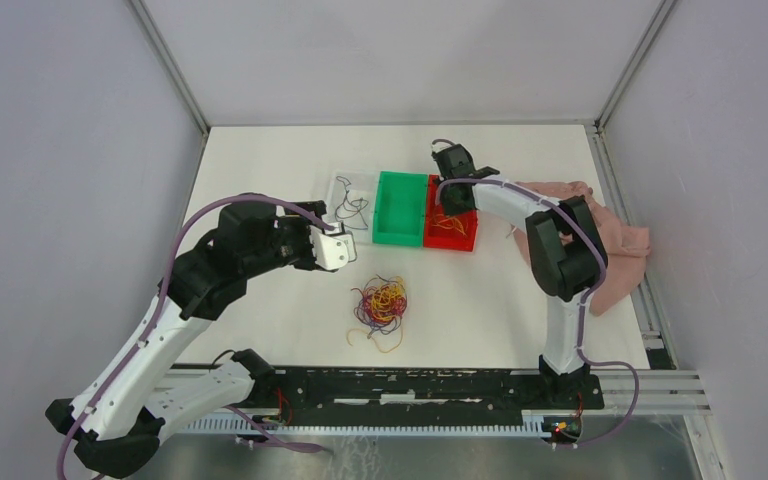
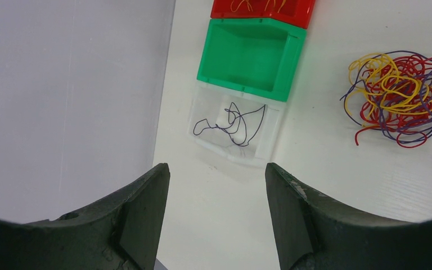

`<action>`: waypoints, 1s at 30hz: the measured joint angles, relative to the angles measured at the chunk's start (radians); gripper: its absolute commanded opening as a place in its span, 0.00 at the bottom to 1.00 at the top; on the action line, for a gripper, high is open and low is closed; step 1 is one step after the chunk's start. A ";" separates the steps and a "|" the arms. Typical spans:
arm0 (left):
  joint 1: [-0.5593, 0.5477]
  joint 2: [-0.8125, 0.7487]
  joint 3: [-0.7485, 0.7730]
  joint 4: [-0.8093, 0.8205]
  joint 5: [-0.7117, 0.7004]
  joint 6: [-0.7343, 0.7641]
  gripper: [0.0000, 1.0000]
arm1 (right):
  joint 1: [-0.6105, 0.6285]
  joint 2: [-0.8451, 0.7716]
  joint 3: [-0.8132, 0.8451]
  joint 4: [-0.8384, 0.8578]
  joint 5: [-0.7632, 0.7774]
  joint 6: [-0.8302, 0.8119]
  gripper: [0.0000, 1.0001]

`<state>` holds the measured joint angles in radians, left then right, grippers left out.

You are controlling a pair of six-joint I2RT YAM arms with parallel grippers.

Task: Untangle the cables
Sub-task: Place the cable in the bin.

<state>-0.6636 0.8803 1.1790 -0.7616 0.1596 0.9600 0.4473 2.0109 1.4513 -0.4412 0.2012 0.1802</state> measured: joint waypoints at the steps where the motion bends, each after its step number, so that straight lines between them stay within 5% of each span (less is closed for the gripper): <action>1: 0.000 0.000 0.000 0.000 0.000 0.000 0.71 | 0.003 0.001 0.000 0.008 0.006 0.002 0.18; 6: 0.000 0.000 0.000 0.000 0.000 0.000 0.70 | 0.028 0.003 -0.003 0.037 0.024 0.012 0.45; 13: 0.000 0.000 0.000 0.000 0.000 0.000 0.70 | 0.042 -0.029 0.007 0.022 0.037 0.002 0.60; 23: 0.000 -0.002 0.019 -0.008 0.000 0.001 0.70 | 0.025 -0.175 0.093 -0.022 0.050 -0.002 0.60; 30: 0.000 -0.002 0.021 -0.010 0.000 0.001 0.70 | 0.003 -0.166 0.097 -0.024 0.052 0.047 0.43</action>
<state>-0.6636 0.8783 1.1999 -0.7719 0.1600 0.9607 0.4503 1.8454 1.5482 -0.4656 0.2535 0.2268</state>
